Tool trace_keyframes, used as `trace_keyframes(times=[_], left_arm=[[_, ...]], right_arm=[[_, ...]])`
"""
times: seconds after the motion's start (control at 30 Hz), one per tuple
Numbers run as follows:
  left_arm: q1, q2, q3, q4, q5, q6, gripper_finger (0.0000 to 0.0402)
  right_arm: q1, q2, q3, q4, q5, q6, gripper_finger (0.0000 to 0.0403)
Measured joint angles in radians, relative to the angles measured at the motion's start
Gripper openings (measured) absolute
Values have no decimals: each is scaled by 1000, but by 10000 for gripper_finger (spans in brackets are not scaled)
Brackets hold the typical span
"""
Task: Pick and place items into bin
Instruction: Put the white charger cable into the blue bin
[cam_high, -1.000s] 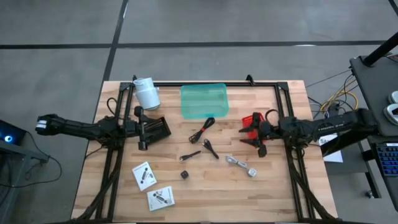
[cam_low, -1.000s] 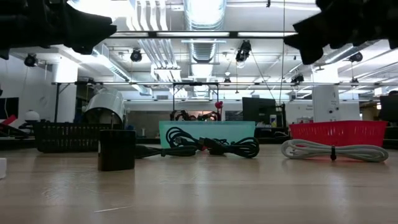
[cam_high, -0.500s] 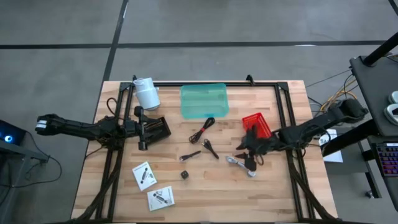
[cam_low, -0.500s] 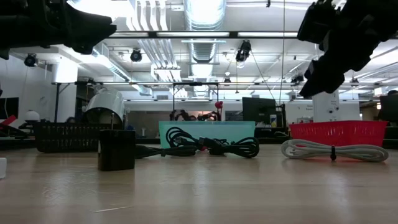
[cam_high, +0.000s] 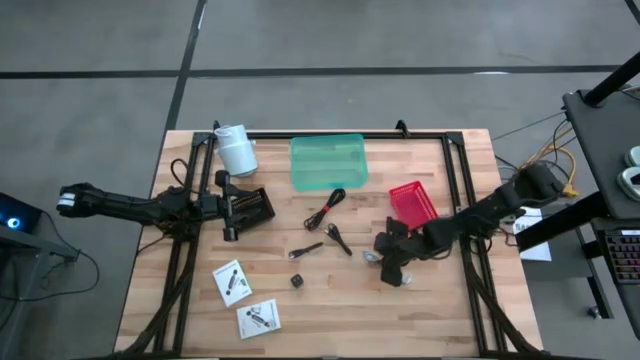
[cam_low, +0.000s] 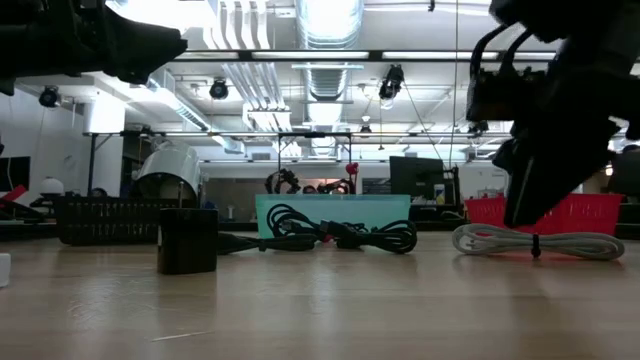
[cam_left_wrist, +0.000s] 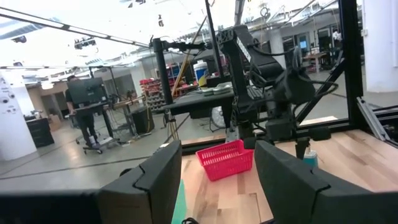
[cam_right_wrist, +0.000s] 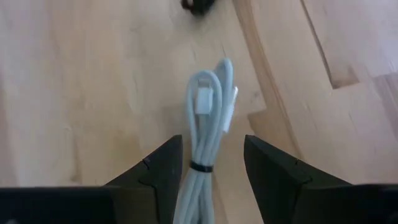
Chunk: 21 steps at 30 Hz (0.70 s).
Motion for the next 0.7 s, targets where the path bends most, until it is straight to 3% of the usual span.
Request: trace_keyframes(times=[0.4,0.7], left_arm=[[0,10,0,1,0,0,187],[0,26,1,0,0,-1,187]], right_arm=[[0,104,27,-17,-4,-4,152],[0,95,26,-20,3,-12,107]])
